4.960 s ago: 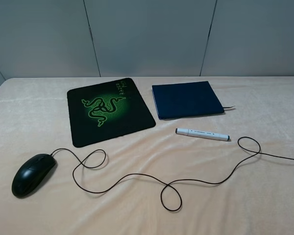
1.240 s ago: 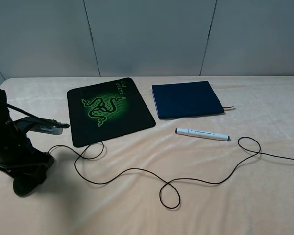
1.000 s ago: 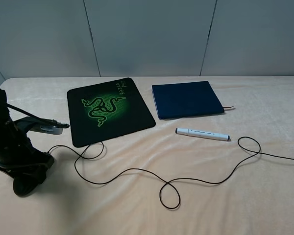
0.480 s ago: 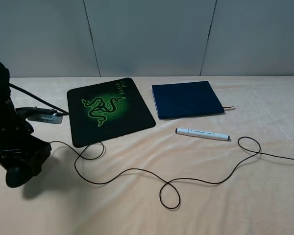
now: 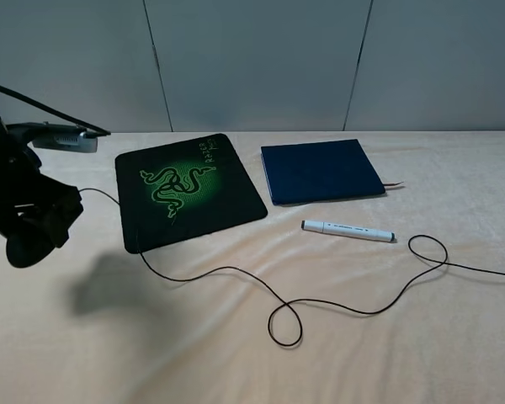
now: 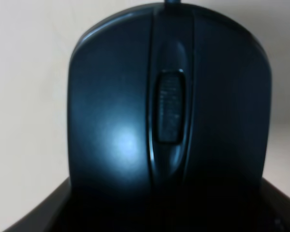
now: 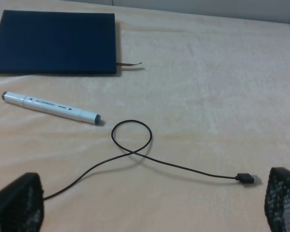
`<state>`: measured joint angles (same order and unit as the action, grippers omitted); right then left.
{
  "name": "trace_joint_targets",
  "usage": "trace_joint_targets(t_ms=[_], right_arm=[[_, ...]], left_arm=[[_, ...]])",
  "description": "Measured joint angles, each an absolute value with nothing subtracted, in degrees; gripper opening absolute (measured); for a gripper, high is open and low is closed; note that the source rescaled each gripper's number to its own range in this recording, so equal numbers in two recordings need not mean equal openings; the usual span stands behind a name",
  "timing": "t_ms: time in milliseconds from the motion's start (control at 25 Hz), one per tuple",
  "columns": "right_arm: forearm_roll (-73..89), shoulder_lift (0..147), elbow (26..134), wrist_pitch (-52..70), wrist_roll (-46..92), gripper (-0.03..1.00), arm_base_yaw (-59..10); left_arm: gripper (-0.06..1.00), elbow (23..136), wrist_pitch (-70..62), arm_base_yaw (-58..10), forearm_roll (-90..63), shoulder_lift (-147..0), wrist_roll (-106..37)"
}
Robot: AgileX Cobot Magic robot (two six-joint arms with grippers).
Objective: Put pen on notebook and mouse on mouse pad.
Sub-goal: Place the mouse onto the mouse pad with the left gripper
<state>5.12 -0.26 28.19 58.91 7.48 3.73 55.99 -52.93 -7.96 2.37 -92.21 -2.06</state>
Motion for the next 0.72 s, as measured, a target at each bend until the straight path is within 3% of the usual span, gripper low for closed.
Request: trace_joint_targets(t_ms=[720], right_arm=[[5.1, -0.3, 28.2, 58.9, 7.5, 1.0, 3.7]], left_arm=[[0.0, 69.9, -47.3, -8.0, -0.3, -97.7, -2.1]])
